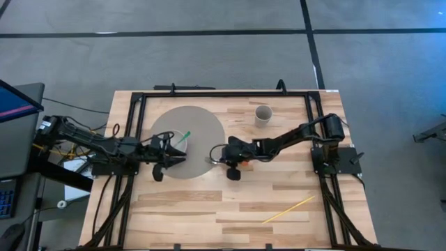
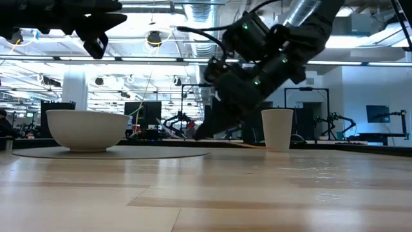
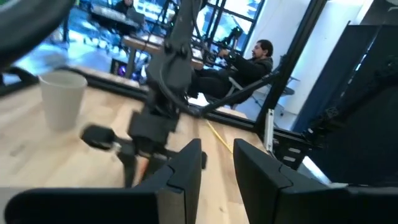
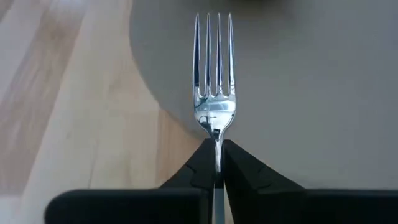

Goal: Pick & Place Utensil
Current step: Put the orange fork into the bowl

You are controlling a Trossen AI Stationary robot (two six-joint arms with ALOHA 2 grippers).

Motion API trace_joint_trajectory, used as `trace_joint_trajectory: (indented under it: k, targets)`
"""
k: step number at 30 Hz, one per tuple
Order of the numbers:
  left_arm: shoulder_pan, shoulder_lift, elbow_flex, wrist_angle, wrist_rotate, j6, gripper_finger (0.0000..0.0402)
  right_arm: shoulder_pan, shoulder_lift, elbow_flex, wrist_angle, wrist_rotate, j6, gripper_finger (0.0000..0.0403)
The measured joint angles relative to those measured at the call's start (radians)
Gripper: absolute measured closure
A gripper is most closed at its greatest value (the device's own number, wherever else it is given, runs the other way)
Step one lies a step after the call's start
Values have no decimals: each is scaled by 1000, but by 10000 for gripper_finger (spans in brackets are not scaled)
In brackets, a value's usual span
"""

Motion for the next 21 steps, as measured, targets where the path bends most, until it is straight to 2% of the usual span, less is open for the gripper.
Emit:
trace_joint_trajectory:
  k: [6,8,11,14,16,21]
  targets:
    - [0,83,0,2,14,-149,307,27,-3,55,-11,3,-23,395]
    - [0,120,0,5,-6,-168,307,35,-3,75,-51,40,-47,398]
    - [2,161,5,22,-54,-193,307,46,-3,127,-174,118,-76,396]
    - [10,168,39,29,-63,-195,307,53,-3,206,-320,147,-94,392]
    - [8,163,79,33,-63,-167,307,54,-2,263,-373,159,-99,392]
    - [-19,158,178,33,-60,20,307,52,-2,410,-433,162,-126,397]
